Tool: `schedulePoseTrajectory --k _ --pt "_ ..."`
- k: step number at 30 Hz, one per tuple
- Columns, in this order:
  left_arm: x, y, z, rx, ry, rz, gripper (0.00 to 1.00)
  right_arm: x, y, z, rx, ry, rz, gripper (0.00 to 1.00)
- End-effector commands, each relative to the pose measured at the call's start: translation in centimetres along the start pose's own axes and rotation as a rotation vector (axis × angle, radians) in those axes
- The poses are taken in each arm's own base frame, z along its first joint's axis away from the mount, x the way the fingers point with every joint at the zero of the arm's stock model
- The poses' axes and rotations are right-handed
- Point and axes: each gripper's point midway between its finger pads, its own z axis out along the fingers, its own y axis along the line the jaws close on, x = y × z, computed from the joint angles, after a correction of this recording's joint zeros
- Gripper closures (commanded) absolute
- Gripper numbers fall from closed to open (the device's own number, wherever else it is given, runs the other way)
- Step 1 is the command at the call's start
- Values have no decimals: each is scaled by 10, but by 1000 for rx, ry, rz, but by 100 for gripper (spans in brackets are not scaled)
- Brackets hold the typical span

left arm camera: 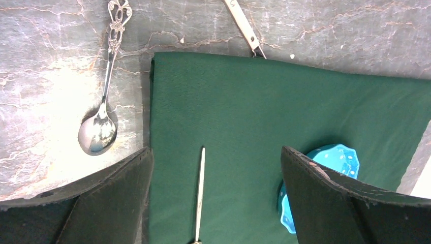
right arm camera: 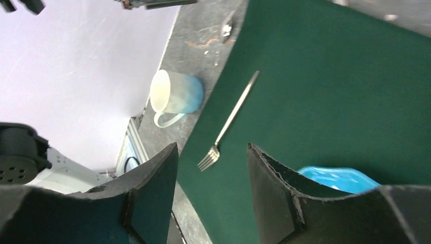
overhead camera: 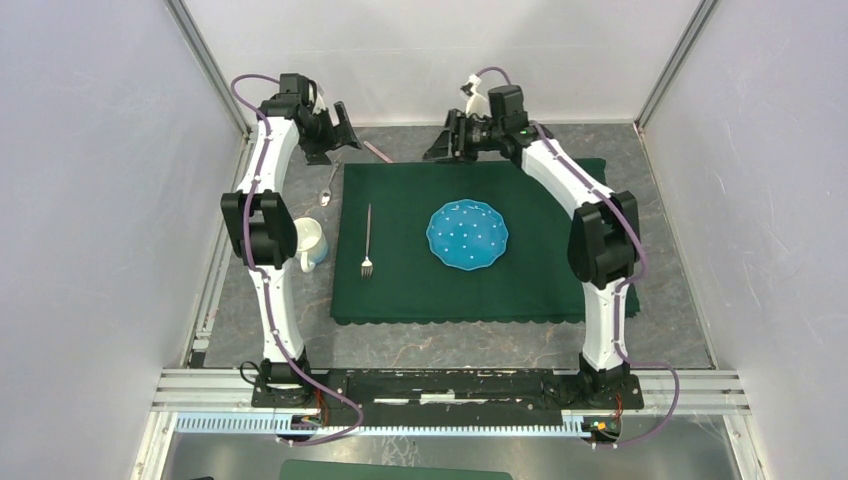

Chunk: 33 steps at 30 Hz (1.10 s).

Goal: Set the dinner table for one person
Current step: Move the knife to the corner of the board.

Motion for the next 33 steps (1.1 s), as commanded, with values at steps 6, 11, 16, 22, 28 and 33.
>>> schedulePoseTrajectory --k 6,11,16,22,28,33 --pt "-1 -13 -9 46 5 -11 0 20 53 58 -216 60 -21 43" --pt "3 -12 -11 48 14 -3 0 26 38 79 -238 65 -10 44" --pt "7 -12 -13 54 24 7 0 26 36 86 -274 48 -10 45" --pt "-8 -29 -10 152 -37 51 0 26 44 78 -290 28 -24 45" --pt "-17 -51 9 296 -48 19 0 32 42 67 -242 38 -53 45" --pt "-18 -64 25 350 -56 31 0 35 35 56 -191 48 -60 45"
